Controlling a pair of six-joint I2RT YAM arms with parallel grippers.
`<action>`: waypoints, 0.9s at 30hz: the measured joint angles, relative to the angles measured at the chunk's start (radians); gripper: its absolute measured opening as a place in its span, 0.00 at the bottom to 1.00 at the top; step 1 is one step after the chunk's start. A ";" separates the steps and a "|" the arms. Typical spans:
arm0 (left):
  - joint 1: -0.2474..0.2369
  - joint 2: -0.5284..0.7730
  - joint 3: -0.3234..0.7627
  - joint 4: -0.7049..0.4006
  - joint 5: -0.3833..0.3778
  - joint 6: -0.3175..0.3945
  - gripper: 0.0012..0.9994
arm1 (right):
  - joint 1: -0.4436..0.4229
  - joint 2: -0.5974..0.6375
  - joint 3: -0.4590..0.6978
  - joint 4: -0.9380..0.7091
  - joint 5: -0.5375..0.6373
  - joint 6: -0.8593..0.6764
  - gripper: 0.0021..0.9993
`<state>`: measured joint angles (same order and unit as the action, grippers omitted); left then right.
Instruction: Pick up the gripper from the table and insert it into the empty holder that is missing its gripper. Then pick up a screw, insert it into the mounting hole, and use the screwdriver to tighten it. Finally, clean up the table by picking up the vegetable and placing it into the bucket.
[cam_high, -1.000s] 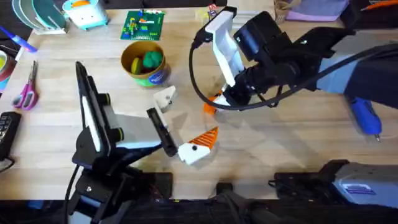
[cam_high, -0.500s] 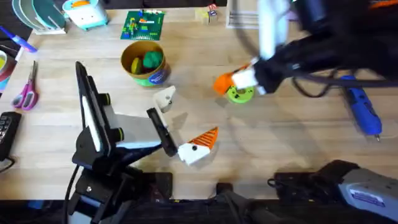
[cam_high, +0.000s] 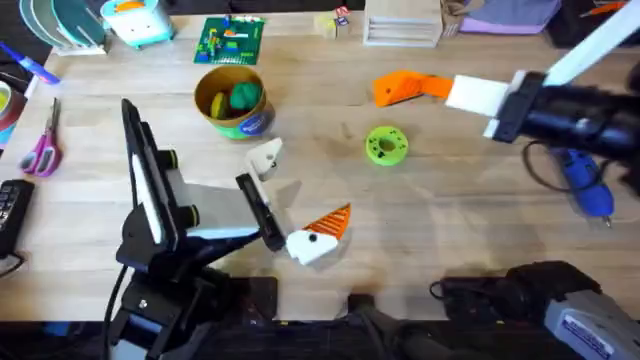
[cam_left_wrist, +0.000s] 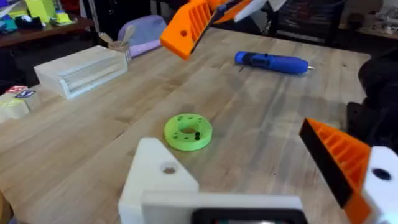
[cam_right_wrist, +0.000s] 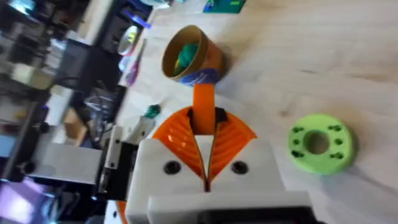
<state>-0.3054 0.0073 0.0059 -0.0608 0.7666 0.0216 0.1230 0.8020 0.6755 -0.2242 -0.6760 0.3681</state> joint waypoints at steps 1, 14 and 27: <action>0.000 0.000 0.000 0.000 0.000 0.000 0.99 | 0.000 0.001 -0.056 0.092 -0.034 0.083 0.01; 0.000 0.000 0.000 0.000 0.000 0.000 0.99 | 0.217 0.241 -0.294 0.654 -0.162 0.735 0.01; 0.002 0.000 0.000 0.001 -0.033 0.000 0.99 | 0.366 0.533 -0.295 1.095 -0.163 0.996 0.01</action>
<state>-0.3031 0.0071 0.0059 -0.0601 0.7337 0.0212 0.4885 1.3347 0.3809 0.8704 -0.8394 1.3642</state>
